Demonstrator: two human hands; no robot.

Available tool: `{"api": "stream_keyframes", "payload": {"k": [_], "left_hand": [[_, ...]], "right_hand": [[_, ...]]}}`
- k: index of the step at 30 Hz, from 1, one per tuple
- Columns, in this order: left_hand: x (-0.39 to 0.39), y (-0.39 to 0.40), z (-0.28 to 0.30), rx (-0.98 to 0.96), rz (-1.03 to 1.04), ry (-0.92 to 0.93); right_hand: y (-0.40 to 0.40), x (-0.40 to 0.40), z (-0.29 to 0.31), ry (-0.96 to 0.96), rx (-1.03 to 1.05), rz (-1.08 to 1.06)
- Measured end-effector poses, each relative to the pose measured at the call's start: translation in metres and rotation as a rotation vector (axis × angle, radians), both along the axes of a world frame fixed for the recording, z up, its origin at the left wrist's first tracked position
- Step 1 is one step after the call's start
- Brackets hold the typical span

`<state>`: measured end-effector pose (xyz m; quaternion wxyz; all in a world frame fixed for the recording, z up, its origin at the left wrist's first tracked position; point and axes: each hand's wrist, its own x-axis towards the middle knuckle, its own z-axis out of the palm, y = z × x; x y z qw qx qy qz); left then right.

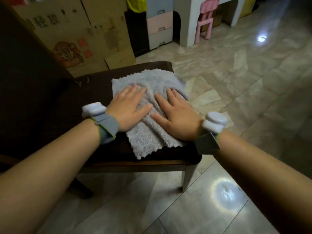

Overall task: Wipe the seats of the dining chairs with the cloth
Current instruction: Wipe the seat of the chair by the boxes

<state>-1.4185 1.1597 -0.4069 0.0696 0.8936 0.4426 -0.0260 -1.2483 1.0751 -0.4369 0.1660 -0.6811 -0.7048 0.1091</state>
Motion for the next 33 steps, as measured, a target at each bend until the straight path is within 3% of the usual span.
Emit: {"api": "stream_keyframes", "payload": {"k": [3,7,14,28,33], "left_hand": [[0.008,0.008,0.001,-0.009,0.047,0.012],[0.039,0.059,0.003,-0.027,0.154,0.079],[0.058,0.126,0.017,-0.052,0.192,0.181],[0.083,0.195,0.013,-0.059,0.19,0.135],[0.082,0.176,0.022,-0.041,0.139,0.167]], "right_hand": [[0.006,0.014,0.008,0.024,-0.096,0.059],[0.078,0.028,0.013,0.081,-0.136,-0.028],[0.195,0.031,0.013,-0.07,-0.148,-0.152],[0.266,0.049,0.008,-0.225,-0.165,-0.055],[0.261,0.045,0.012,-0.266,-0.205,-0.059]]}}
